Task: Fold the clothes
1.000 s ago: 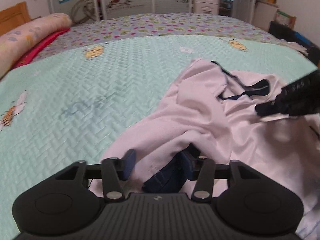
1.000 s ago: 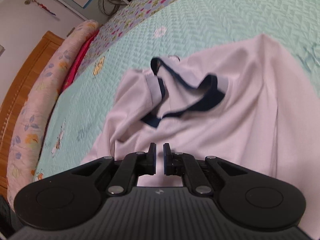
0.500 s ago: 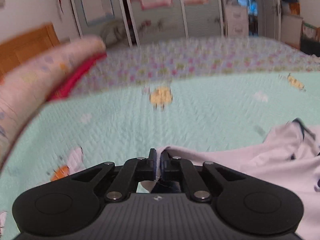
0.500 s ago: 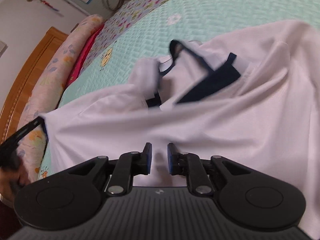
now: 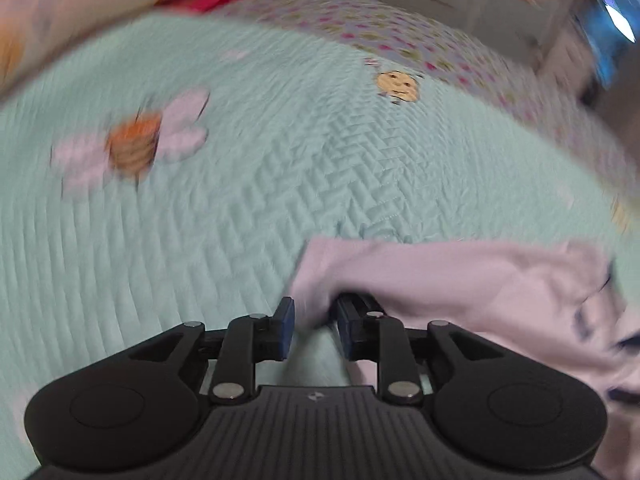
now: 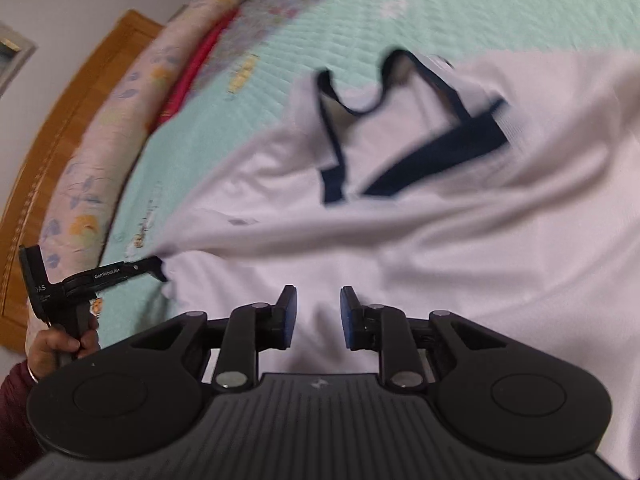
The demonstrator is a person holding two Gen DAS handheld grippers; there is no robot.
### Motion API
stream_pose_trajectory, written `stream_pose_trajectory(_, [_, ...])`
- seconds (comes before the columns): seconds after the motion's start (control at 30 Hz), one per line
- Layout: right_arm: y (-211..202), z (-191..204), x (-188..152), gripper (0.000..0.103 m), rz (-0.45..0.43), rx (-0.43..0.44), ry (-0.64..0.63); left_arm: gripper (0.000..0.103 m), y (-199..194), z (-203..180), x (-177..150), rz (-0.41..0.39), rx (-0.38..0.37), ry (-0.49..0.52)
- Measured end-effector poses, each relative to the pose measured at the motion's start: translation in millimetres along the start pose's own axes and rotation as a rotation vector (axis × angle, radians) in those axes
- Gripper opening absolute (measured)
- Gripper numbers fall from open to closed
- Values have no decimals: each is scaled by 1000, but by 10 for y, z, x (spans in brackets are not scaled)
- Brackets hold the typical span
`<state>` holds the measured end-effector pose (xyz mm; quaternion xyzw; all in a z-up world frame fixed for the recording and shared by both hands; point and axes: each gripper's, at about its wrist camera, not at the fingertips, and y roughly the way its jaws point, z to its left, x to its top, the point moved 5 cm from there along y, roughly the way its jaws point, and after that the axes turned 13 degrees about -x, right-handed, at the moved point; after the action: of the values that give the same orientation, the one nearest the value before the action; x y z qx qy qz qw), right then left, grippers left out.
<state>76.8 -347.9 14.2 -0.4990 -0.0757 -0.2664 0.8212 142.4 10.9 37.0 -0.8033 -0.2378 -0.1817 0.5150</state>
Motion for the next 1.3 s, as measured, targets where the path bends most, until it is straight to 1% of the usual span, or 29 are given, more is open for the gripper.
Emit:
stream_pose_trajectory(0.07, [-4,155,9,30,-4,43,-37,25,-1,15,-79,13,-69,-113])
stream_pose_trajectory(0.13, [26,212,-96,34,19,58,-54,25,62,-29,-170,39,-180,-223])
stream_pose_trajectory(0.17, [42,235,-155,35,31,64,-62,25,111,-5,-204,36,-246,-308])
stream_pose_trajectory(0.23, [74,281,-273,35,56,75,-77,30,201,44,-263,29,-379,-479])
stream_pose_trajectory(0.27, [90,304,-332,35,68,81,-85,39,247,94,-279,17,-406,-564])
stream_pose_trajectory(0.3, [106,327,-390,35,81,87,-92,44,298,145,-291,3,-432,-635])
stream_pose_trajectory(0.37, [137,372,-508,35,105,98,-107,45,391,191,-290,-14,-473,-712])
stream_pose_trajectory(0.43, [168,417,-626,35,130,110,-122,48,451,204,-254,-30,-466,-733])
stream_pose_trajectory(0.53, [214,484,-802,34,168,127,-145,52,503,273,-174,-94,-417,-775])
stream_pose_trajectory(0.6, [231,516,-874,34,182,131,-160,48,570,336,-66,-144,-392,-790])
stream_pose_trajectory(0.63, [229,523,-875,34,181,128,-168,43,567,321,22,-167,-383,-762])
stream_pose_trajectory(0.67, [227,530,-877,34,181,124,-176,10,564,305,110,-191,-374,-733])
stream_pose_trajectory(0.7, [225,536,-878,34,180,120,-185,1,498,194,223,-213,-408,-675])
stream_pose_trajectory(0.73, [223,543,-880,34,180,117,-193,1,431,81,335,-235,-441,-616])
stream_pose_trajectory(0.8, [238,553,-873,34,178,118,-191,1,231,-399,510,-238,-575,-420])
stream_pose_trajectory(0.87, [239,528,-859,34,179,125,-164,3,66,-1034,457,-128,-773,-225])
stream_pose_trajectory(0.93, [194,439,-842,34,181,134,-100,5,-51,-1650,128,73,-900,24])
stream_pose_trajectory(0.97, [155,385,-840,34,181,134,-66,5,-90,-1853,-112,169,-900,156])
stream_pose_trajectory(1.0, [110,314,-855,34,188,136,-37,7,-85,-1957,-347,250,-866,251])
stream_pose_trajectory(1.03, [64,237,-873,34,196,139,-9,7,-43,-1969,-541,308,-826,293])
stream_pose_trajectory(1.07, [17,161,-891,34,204,142,19,7,24,-1907,-705,357,-788,285])
stream_pose_trajectory(1.13, [-76,8,-928,34,220,148,75,7,165,-1695,-941,448,-705,231])
stream_pose_trajectory(1.17, [-122,-68,-946,34,228,151,103,7,192,-1602,-982,463,-667,224])
stream_pose_trajectory(1.23, [-215,-221,-982,34,244,157,160,17,218,-1452,-1018,480,-605,204])
stream_pose_trajectory(1.27, [-239,-268,-1010,34,251,160,173,23,218,-1402,-996,477,-586,184])
stream_pose_trajectory(1.3, [-256,-304,-1038,34,254,161,181,27,203,-1374,-945,469,-577,165])
